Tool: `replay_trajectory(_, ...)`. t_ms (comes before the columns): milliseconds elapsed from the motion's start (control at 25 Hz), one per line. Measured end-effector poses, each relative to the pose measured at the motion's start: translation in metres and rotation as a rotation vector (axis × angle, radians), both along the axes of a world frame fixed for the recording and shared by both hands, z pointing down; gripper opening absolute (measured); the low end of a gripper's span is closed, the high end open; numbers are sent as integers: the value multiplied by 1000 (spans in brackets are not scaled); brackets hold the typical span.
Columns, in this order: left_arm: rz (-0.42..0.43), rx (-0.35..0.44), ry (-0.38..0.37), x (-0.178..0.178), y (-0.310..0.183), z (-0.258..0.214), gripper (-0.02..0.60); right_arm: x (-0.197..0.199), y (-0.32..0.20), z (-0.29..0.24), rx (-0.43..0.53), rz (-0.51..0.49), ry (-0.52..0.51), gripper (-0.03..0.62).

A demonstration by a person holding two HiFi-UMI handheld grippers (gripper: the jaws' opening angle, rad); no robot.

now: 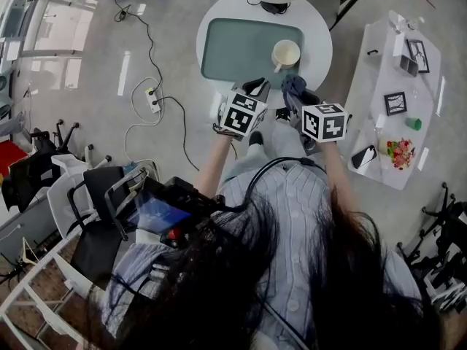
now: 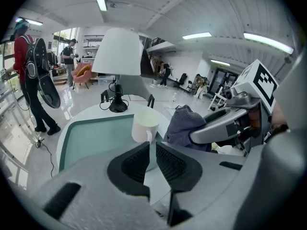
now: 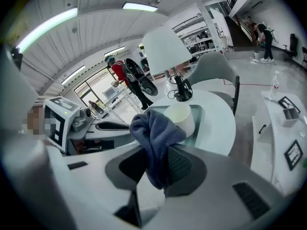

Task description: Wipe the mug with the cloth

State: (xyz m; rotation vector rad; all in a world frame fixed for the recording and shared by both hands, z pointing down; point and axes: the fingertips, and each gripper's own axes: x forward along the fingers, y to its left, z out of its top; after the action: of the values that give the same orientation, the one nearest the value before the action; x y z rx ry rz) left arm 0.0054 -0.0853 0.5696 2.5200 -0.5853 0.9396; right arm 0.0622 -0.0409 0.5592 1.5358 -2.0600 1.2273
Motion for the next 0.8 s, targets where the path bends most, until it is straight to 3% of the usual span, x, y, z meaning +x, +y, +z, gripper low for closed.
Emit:
replay_trajectory(320, 43, -56, -80, 16, -8, 36, 34, 6, -20, 21, -59, -41, -11, 98)
replay_trajectory(480, 95, -92, -127, 27, -7, 48, 126, 8, -24, 31, -90, -67, -9, 98)
replay_trajectory(800, 127, -86, -173, 38, -14, 64, 130, -1, -25, 50, -127, -169, 42, 98)
